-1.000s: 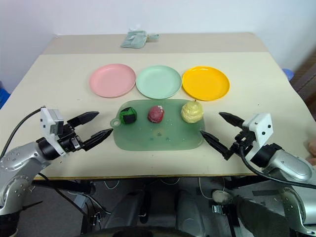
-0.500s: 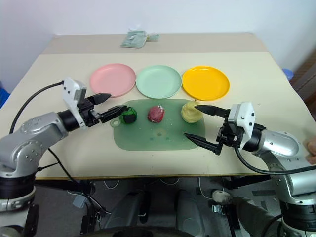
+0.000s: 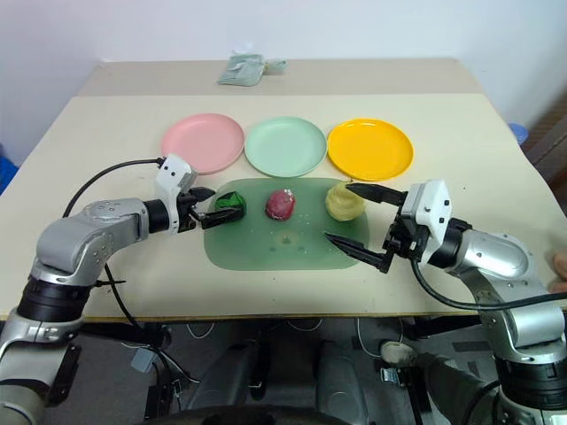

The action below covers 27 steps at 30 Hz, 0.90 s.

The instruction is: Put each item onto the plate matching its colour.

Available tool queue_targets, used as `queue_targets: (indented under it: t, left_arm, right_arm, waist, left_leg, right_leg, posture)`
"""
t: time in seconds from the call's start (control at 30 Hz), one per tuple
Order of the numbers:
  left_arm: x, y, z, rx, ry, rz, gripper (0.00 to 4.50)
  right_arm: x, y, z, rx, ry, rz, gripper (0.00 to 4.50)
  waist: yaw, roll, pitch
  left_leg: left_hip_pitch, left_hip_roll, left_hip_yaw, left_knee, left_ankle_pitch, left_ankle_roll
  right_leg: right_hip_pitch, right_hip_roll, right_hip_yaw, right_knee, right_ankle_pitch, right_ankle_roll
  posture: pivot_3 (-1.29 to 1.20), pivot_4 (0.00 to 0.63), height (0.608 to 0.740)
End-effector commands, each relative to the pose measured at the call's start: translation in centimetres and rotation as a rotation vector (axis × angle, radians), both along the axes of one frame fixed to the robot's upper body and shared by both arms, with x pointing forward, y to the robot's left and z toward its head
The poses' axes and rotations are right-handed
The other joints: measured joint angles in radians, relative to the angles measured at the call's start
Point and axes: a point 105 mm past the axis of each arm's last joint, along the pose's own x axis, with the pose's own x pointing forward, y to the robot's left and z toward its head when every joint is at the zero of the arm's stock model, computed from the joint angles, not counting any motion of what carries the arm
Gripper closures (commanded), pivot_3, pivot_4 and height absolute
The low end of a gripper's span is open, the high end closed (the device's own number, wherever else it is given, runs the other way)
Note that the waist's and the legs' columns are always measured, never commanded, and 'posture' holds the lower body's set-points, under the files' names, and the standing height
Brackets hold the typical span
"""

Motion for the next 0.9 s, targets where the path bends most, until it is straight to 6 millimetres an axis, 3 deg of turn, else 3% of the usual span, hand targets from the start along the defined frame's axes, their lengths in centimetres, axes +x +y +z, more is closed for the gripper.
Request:
queue_targets:
  t: [0.03,0.13,0.4,0.53,0.7,0.9]
  left_arm:
    - [0.3,-0.6,0.3,0.019,-0.015,-0.030,1.27]
    - [0.7,-0.8,0.1,0.038,-0.027,-0.037,2.68]
    - [2.6,-1.1,2.9,-0.013,-0.132,-0.002,2.68]
    - [6.5,-2.0,6.9,-0.072,-0.255,0.099,2.68]
    - [9.7,-4.3,9.2,-0.108,-0.321,0.148,2.68]
    - [13.2,-7.2,8.4,-0.082,-0.327,0.240,2.68]
  right_arm:
    - [-0.6,0.1,1.3,0.008,-0.065,-0.006,0.00]
    - [-0.7,0.0,1.3,0.008,-0.068,-0.017,0.00]
    - [-0.6,-0.1,1.4,0.011,-0.077,-0.043,0.00]
    - [-0.1,-0.3,1.7,0.017,-0.092,-0.061,0.00]
    - [0.6,-0.3,2.1,0.024,-0.108,-0.079,0.00]
    - [3.0,-0.8,3.3,0.048,-0.171,-0.162,0.00]
  waist:
    - [0.000,0.000,0.000]
    - [0.001,0.000,0.000]
    - [0.002,0.000,0.000]
    - [0.012,-0.001,0.001]
    - [0.024,-0.001,0.001]
    - [0.026,-0.002,0.001]
  left_leg:
    - [0.000,0.000,0.000,0.000,0.000,0.000]
    - [0.000,0.000,0.000,0.000,0.000,0.000]
    - [0.000,0.000,0.000,0.000,0.000,0.000]
    - [-0.001,0.000,-0.001,0.002,0.000,0.000]
    - [-0.001,-0.001,0.000,0.002,0.000,0.000]
    - [-0.001,-0.002,0.001,0.002,0.000,0.000]
  right_leg:
    - [0.000,0.000,0.000,0.000,0.000,0.000]
    - [0.000,0.000,0.001,0.000,0.000,0.000]
    - [0.000,-0.001,0.001,0.000,0.001,0.001]
    - [0.000,0.001,-0.001,0.000,0.002,0.003]
    - [0.000,0.001,-0.001,0.000,0.003,0.005]
    - [0.000,0.001,-0.001,0.000,0.004,0.007]
  posture:
    - [0.00,0.150,0.740]
    - [0.00,0.150,0.740]
    - [0.00,0.150,0.740]
    - [0.00,0.150,0.740]
    - [0.00,0.150,0.740]
    - [0.00,0.150,0.740]
